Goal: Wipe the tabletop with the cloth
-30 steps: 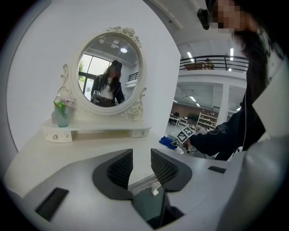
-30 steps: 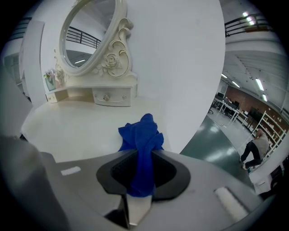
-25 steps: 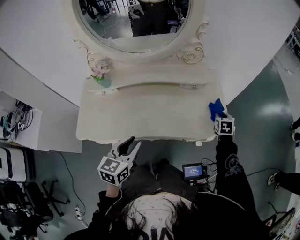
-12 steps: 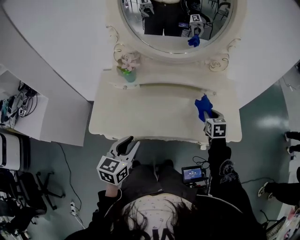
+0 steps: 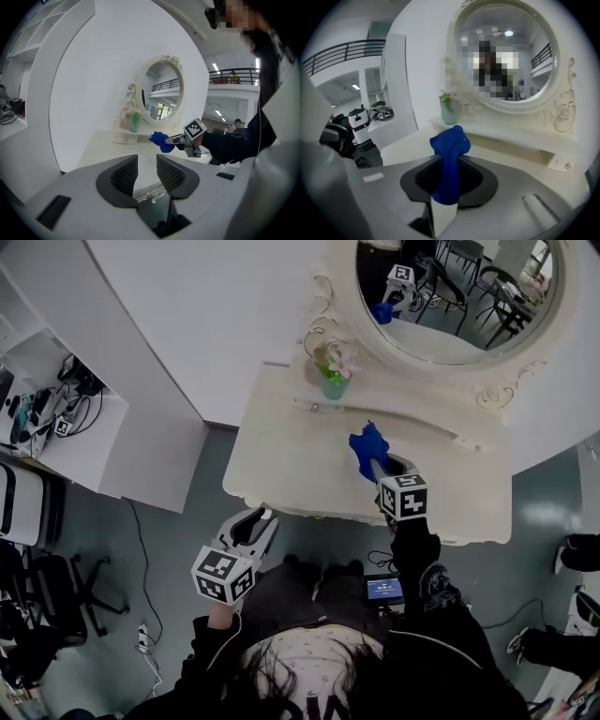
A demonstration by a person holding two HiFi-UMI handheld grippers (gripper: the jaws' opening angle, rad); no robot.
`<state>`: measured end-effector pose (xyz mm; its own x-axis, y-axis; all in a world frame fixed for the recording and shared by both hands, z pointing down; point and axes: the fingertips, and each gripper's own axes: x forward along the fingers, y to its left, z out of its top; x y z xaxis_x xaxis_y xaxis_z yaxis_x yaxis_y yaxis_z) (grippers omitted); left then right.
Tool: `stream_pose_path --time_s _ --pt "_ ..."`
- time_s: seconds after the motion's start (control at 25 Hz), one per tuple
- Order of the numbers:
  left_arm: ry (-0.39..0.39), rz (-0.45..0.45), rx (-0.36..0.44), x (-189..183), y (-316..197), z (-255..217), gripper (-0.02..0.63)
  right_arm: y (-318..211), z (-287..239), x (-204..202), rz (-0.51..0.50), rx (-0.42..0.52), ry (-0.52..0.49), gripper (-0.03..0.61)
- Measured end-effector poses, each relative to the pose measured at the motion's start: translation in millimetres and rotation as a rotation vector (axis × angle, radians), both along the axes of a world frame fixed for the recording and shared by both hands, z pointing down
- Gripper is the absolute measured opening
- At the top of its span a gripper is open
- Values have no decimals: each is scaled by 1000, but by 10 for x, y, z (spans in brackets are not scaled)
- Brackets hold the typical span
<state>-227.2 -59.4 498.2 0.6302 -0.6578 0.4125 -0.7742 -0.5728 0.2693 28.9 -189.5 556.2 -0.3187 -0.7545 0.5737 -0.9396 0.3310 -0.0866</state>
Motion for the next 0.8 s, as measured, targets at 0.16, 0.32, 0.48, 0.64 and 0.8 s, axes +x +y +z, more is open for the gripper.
stream_pose_path --time_s 0.16,0.32,0.48,0.64,0.8 --pt "4 -23 -4 -385 1 0 124 -37 37 -1042 -118 -10 -33 86" --pt "8 -38 -11 -685 16 12 124 17 184 -1961 -236 -37 -26 86" --pt "5 -68 -19 -960 31 1 124 95 342 -2662 -338 -71 -11 86" --pt "2 -120 -25 -1251 62 27 124 148 536 -3170 -422 -93 17 86" --pt "-1 -174 -36 -1497 102 72 124 224 807 -3445 -490 -127 85 86"
